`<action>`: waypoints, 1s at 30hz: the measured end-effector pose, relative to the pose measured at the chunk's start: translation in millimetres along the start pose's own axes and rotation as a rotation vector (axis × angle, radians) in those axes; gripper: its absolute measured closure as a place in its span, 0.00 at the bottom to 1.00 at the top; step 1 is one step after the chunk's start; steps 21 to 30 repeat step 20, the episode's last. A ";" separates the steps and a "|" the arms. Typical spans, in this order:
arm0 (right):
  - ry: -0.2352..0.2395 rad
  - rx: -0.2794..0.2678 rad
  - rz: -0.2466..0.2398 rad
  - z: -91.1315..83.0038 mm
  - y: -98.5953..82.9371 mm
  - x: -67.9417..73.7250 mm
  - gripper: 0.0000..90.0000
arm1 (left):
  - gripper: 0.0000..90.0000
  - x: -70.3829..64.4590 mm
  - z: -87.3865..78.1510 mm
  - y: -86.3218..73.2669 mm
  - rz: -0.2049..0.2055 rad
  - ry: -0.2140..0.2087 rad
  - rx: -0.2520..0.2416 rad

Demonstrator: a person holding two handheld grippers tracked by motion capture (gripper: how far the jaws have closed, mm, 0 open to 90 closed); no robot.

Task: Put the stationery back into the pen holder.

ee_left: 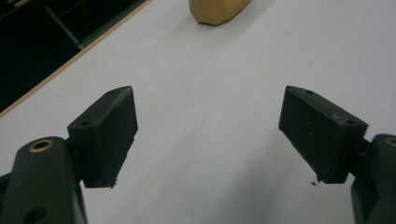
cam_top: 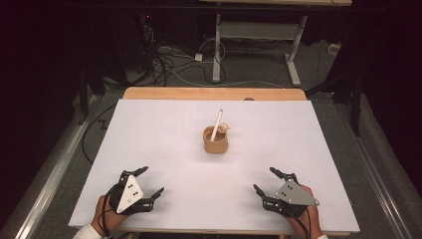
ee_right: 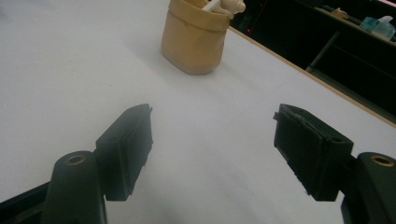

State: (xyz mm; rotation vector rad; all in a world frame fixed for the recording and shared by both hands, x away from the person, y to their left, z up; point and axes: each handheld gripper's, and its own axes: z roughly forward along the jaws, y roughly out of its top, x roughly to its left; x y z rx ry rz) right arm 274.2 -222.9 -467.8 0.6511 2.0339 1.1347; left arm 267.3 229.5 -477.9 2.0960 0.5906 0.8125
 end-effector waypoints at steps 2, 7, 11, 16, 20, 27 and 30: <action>0.002 0.004 0.001 0.3 -0.5 0.4 0.31 | 0.21 -0.2 0.1 0.2 -0.003 -0.001 0.000; 0.003 0.002 0.000 -0.1 -0.5 0.1 0.31 | 0.21 -1.0 1.8 0.4 0.001 -0.006 0.008; 0.003 0.005 0.005 0.3 -1.6 -0.9 0.31 | 0.21 -1.0 2.5 0.4 0.001 -0.008 0.011; 0.002 0.006 0.002 1.8 -1.7 -0.9 0.31 | 0.21 0.0 2.2 0.2 -0.005 -0.010 0.014; 0.001 0.008 0.011 2.3 -2.0 -1.6 0.31 | 0.21 1.4 2.3 0.2 -0.013 -0.009 0.010; 0.001 0.008 0.011 2.3 -2.0 -1.6 0.31 | 0.21 1.4 2.3 0.2 -0.013 -0.009 0.010; 0.001 0.008 0.011 2.3 -2.0 -1.6 0.31 | 0.21 1.4 2.3 0.2 -0.013 -0.009 0.010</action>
